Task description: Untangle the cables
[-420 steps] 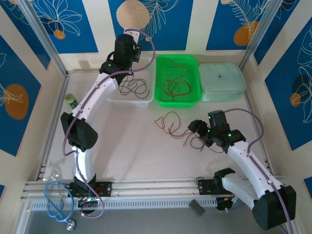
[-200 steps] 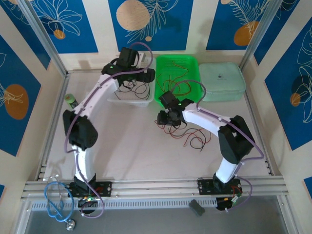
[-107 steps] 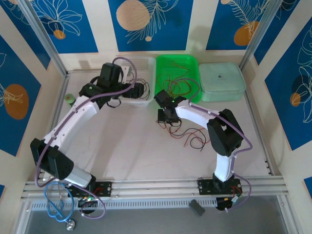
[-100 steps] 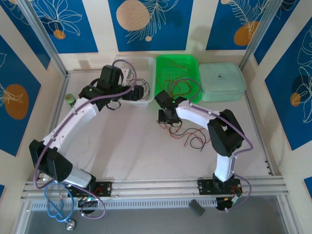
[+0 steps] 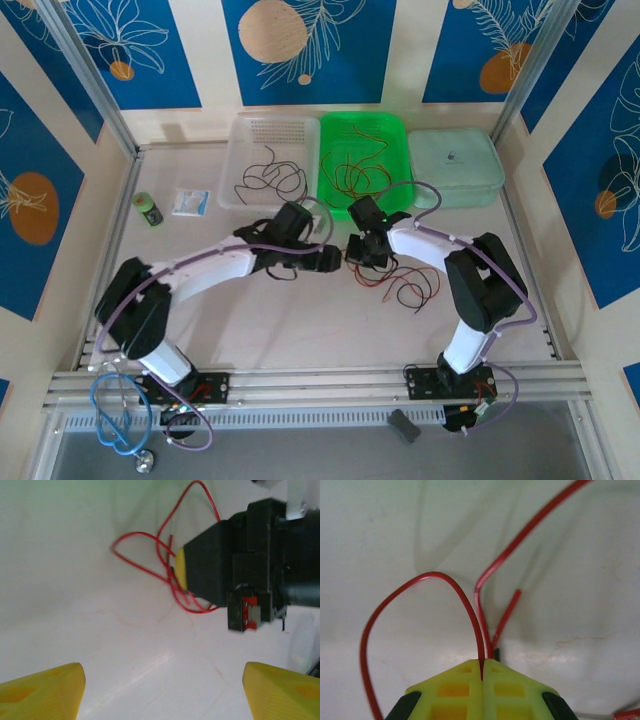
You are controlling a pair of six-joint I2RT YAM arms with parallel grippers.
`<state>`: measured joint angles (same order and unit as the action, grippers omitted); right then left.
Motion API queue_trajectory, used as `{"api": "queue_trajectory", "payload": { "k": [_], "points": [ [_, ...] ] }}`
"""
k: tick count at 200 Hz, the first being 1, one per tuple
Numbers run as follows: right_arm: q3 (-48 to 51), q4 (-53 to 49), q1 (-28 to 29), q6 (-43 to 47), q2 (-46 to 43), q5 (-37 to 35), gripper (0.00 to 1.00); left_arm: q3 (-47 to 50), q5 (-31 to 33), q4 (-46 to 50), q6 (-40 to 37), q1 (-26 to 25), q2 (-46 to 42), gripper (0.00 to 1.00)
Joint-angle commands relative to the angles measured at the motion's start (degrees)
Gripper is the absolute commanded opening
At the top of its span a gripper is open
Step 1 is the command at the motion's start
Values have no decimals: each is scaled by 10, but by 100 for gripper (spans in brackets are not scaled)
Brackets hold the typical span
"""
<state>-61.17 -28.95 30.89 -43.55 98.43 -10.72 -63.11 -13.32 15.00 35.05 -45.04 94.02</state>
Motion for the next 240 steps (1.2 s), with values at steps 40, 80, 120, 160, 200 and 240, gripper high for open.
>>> {"api": "queue_trajectory", "payload": {
  "k": [40,80,120,160,200,240],
  "points": [
    [26,23,0,-21,-58,38,0,-16,-20,-156,90,-12,119,71],
    [37,23,-9,-28,-80,41,0,-6,-5,-174,93,-11,146,56],
    [36,19,-26,-42,-98,68,0,1,29,-198,80,-12,164,39],
    [32,12,-53,-63,-118,119,0,30,75,-244,51,-11,138,36],
    [29,12,-58,-76,-122,145,0,28,83,-262,25,-10,130,40],
    [36,9,-64,-81,-136,146,0,11,101,-251,10,-10,144,32]
  ]
}}
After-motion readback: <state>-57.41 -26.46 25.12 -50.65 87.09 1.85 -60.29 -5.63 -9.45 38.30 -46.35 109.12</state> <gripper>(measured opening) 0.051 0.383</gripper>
